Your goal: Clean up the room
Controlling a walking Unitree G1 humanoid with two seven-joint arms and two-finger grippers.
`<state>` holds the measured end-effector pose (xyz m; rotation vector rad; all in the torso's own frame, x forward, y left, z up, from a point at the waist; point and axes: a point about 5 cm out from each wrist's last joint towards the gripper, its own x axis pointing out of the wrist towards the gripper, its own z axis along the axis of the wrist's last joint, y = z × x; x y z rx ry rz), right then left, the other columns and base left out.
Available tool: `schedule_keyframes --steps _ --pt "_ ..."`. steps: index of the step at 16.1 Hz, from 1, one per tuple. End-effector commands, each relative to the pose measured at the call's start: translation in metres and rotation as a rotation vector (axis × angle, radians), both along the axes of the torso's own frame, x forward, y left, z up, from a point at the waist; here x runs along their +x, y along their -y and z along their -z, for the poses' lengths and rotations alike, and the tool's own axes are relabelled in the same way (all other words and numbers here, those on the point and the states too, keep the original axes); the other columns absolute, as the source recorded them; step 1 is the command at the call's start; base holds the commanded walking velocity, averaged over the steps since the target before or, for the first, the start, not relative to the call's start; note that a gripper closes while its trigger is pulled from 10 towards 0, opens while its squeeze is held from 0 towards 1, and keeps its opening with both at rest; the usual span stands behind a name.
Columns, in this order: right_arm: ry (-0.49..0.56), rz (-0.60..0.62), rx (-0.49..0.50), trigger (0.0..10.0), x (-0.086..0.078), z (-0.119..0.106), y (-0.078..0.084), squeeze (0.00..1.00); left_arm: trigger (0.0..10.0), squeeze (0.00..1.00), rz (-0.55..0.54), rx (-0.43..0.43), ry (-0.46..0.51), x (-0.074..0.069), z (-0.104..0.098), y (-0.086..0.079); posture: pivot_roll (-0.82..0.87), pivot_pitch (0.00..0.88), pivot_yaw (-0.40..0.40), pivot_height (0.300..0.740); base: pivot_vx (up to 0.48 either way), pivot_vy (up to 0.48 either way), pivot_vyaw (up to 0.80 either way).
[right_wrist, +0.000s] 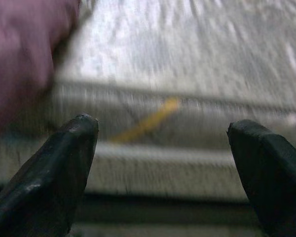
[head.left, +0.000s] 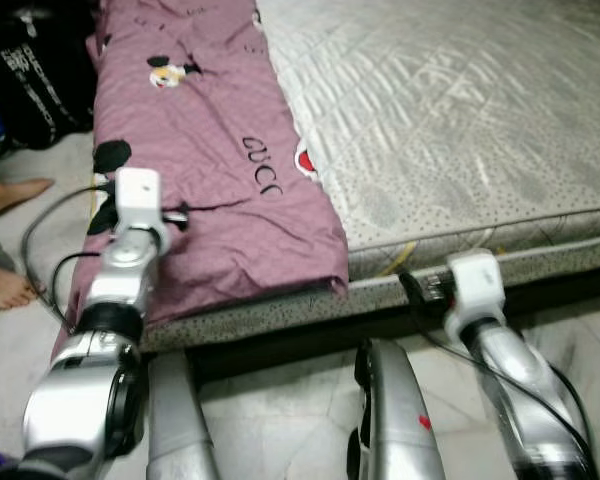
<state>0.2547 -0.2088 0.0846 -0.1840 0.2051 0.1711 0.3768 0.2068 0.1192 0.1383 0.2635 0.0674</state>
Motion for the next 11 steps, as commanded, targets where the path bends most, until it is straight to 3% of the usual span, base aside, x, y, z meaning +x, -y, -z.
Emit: schedule_keyframes --steps 1,2,5,6,7,9,11 --pt "0.010 0.021 -0.017 10.0 -0.006 -0.005 0.006 0.00 10.0 0.00 0.053 0.011 -0.011 0.004 0.000 0.010 -0.14 0.104 -0.007 0.490 0.000 0.000 0.00" --pt "0.010 0.032 -0.015 10.0 -0.010 -0.005 0.007 0.00 10.0 0.00 0.062 0.010 -0.024 0.004 0.002 0.014 -0.16 0.113 0.000 0.490 0.000 0.000 0.00" --pt "0.005 0.058 -0.015 10.0 -0.019 -0.007 0.008 0.00 10.0 0.00 0.212 0.031 -0.082 0.006 0.009 0.045 -0.18 0.143 0.001 0.490 0.000 0.000 0.00" --pt "-0.009 0.053 -0.016 10.0 -0.023 -0.008 0.007 0.00 10.0 0.00 0.339 0.049 -0.122 0.003 0.017 0.073 -0.18 0.149 -0.007 0.490 0.000 0.000 0.00" --pt "-0.012 0.044 -0.015 10.0 -0.022 -0.008 0.006 0.00 10.0 0.00 0.408 0.063 -0.147 -0.001 0.024 0.088 -0.18 0.152 -0.014 0.490 0.000 0.000 0.00" --pt "-0.013 0.020 -0.018 10.0 -0.018 -0.011 0.005 0.00 10.0 0.00 0.563 0.050 -0.230 -0.017 0.045 0.118 -0.18 0.154 -0.018 0.490 0.000 0.000 0.00" --pt "-0.013 0.015 -0.022 10.0 -0.014 -0.012 0.004 0.00 10.0 0.00 0.658 0.065 -0.348 -0.041 0.076 0.131 -0.17 0.149 -0.023 0.490 0.000 0.000 0.00"
